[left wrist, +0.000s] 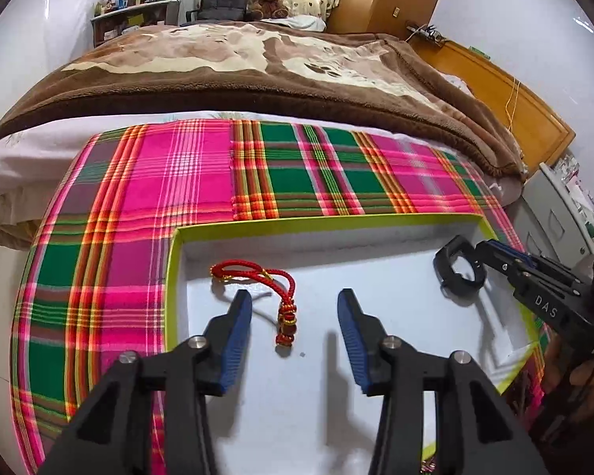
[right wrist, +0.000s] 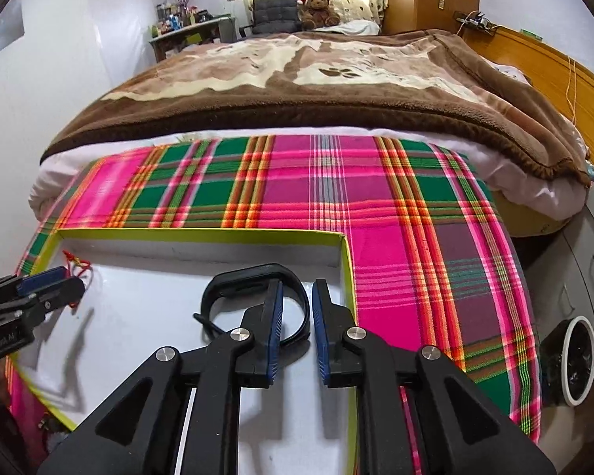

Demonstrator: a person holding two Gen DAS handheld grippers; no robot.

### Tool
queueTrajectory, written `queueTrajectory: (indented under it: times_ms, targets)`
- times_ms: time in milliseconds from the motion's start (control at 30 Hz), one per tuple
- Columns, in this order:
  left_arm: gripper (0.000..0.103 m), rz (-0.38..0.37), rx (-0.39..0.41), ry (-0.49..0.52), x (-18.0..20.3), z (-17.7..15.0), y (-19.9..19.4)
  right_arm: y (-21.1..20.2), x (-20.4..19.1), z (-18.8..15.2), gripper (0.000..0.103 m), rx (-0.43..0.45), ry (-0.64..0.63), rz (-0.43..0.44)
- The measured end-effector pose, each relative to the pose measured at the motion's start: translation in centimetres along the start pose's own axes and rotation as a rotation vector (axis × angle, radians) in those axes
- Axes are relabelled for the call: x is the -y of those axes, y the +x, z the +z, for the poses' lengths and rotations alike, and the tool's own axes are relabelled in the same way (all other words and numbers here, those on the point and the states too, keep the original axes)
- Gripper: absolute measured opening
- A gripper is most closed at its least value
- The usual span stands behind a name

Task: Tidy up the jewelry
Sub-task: 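Carry both items over the white tray while the left tool opens, dropping the red tassel, then lower the black watch band into the tray and open the right tool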

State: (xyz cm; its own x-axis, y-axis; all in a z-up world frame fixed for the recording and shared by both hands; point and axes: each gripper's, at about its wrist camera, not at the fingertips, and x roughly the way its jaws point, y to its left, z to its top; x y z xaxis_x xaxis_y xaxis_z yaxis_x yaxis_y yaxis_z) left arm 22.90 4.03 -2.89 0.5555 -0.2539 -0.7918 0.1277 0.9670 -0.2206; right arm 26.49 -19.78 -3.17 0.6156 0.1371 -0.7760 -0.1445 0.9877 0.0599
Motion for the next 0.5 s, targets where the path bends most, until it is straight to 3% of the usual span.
queueTrajectory:
  times_ms: [300,500]
  targets:
    - [0.047,-0.031,0.065,-0.011,0.2,-1.6,-4.5,-4.4,0.4,-1.0,0.016,0.073,0.014,0.076]
    - [0.050,-0.074,0.111,-0.037,-0.1,-4.5,-8.2,-8.0,2.3,-3.9,0.016,0.096,0.050,0.130]
